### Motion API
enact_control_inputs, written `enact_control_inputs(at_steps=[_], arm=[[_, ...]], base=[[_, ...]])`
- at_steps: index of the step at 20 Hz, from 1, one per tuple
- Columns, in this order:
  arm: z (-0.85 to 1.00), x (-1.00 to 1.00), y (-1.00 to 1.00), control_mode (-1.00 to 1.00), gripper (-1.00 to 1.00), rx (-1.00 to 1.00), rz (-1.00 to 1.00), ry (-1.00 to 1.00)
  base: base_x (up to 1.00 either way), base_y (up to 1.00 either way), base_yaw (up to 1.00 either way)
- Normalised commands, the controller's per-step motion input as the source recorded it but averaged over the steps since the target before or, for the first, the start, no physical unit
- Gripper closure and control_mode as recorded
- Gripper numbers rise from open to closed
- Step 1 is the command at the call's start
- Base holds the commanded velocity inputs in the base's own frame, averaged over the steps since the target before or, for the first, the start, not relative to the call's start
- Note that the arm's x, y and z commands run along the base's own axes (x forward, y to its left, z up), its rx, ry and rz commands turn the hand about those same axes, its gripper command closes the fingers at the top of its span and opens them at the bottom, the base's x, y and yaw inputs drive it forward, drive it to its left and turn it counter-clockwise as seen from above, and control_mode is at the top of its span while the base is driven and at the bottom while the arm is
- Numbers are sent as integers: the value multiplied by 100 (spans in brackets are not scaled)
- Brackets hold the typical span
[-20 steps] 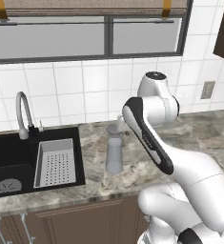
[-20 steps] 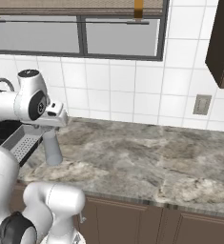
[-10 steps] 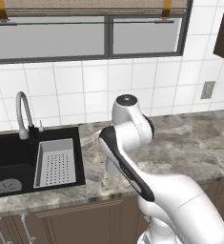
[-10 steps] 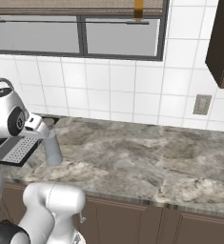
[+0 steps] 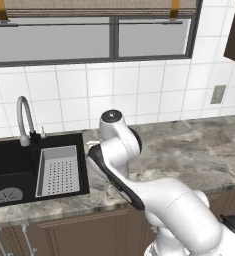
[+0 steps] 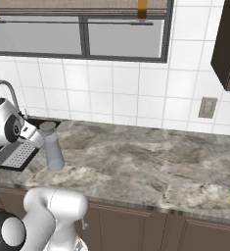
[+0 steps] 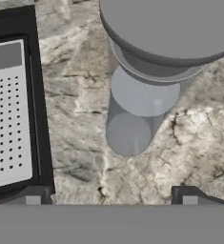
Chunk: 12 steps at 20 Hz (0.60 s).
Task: Place the pitcher and cup on the dining counter for serving.
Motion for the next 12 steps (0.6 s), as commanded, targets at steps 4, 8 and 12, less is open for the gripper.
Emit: enact_control_inputs(at_steps=[4, 8, 12], arm=[[-33, 43, 0, -100, -100, 0, -13, 0], [-31, 32, 0, -100, -100, 0, -9, 0], [-13, 20, 0, -100, -100, 0, -1, 0]], base=[[0, 0, 0], [0, 0, 0], [0, 0, 0]])
